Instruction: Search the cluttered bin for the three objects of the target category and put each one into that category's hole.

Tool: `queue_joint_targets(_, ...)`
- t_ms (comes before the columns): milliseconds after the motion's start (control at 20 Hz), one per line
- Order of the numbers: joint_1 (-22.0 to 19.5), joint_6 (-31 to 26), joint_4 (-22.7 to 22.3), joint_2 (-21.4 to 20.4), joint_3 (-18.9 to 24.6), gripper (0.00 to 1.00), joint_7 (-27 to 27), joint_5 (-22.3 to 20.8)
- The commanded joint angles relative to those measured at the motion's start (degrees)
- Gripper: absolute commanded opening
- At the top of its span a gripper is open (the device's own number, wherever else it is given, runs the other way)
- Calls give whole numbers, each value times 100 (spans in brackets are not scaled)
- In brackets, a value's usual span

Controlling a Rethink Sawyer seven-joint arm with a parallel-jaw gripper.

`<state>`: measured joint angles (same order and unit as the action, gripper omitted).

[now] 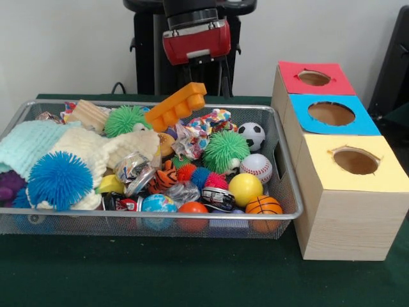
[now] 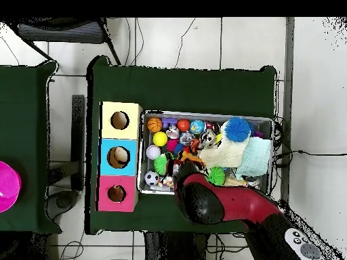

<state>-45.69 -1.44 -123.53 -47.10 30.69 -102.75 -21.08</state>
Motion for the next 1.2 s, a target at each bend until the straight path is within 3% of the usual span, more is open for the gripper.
queue_joint_targets(50, 253, -348, 538, 100, -542, 100, -725, 219)
queue_joint_targets(150, 396, -533, 405, 51, -843, 100, -757, 228)
queue_joint_targets(200, 640, -575, 295, -132, -1274, 100, -800, 134)
queue_joint_targets(250, 788, -251, 146, -262, -1557, 100, -831, -29)
queue_joint_targets(300, 1100, -6, 161, -459, -1992, 100, -800, -217)
queue_joint_targets(350, 1685, -157, 278, -629, -2753, 100, -915, -266)
queue_joint_targets(450, 2678, -35, 421, -687, -3991, 100, -1213, -141)
queue_joint_targets(600, 3520, 72, 600, -343, -4938, 100, -1365, 218)
queue_joint_targets(850, 4189, 366, 796, 90, -5693, 100, -1333, 615)
queue_joint_targets(1200, 4009, 1195, 621, 238, -5444, 100, -1322, 890)
